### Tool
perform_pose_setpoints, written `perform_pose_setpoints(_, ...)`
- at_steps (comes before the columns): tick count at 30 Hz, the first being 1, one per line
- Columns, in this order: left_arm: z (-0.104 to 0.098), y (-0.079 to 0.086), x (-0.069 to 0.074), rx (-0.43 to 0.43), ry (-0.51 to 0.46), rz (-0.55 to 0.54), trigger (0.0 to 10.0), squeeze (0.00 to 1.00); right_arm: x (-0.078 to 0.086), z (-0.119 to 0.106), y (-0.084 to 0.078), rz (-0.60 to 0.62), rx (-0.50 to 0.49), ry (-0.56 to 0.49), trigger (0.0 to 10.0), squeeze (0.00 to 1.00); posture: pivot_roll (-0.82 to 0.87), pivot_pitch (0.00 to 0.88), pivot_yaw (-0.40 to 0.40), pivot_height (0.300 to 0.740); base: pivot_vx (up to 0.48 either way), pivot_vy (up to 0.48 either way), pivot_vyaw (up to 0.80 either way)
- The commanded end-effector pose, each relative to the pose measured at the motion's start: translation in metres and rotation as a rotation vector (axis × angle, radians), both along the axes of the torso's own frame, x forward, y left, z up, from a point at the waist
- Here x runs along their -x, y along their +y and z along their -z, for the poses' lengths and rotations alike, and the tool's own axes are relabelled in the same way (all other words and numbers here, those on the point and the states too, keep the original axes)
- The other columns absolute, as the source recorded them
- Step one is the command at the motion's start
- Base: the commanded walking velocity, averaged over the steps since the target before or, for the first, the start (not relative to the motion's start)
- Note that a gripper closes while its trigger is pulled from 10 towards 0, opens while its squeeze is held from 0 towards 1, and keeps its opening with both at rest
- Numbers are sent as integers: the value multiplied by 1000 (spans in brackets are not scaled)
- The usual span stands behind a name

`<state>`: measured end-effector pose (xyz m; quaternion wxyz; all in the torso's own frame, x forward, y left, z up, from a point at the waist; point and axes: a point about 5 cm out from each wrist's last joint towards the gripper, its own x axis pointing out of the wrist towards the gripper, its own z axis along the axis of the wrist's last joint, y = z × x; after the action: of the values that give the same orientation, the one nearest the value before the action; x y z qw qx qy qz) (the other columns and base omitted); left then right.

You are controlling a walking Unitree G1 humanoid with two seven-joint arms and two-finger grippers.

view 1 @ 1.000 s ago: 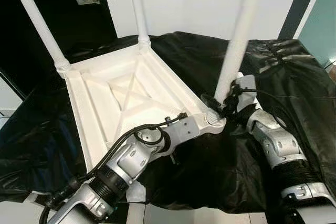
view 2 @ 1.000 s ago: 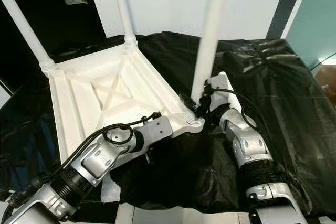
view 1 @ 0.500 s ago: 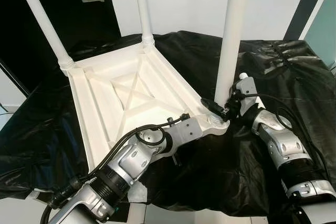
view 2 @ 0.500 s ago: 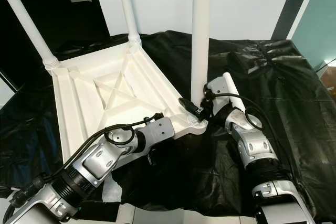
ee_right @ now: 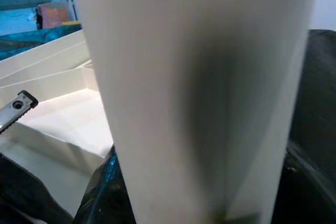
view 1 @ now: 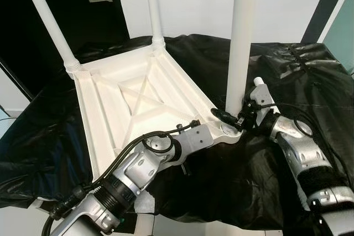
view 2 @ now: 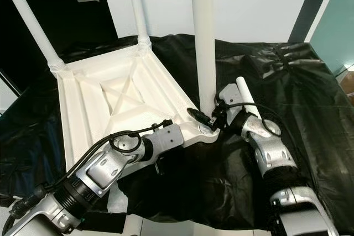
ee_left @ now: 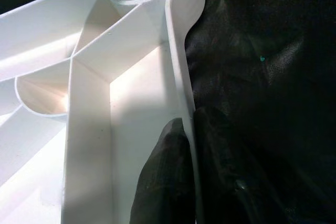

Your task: Building children table

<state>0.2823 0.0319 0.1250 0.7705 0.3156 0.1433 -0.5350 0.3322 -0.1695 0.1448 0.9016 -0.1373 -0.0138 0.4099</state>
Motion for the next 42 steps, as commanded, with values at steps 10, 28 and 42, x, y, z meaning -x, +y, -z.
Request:
perform_pose_setpoints(10, -18, 11, -6, -9, -113, -22, 10000, 0, 32, 60, -7, -18, 97, 174, 10000, 0, -14, 0, 38, 740, 0, 0, 0)
perform_pose_setpoints(28, -21, 11, -8, -5, -119, -31, 10000, 0, 31, 66, -9, 113, -134, 256, 10000, 0, -15, 2, 47, 740, 0, 0, 0)
perform_pose_setpoints(42, -22, 10, -8, -1, -120, -37, 10000, 0, 27, 68, -14, 187, -169, 310, 10000, 0, -17, 4, 37, 740, 0, 0, 0)
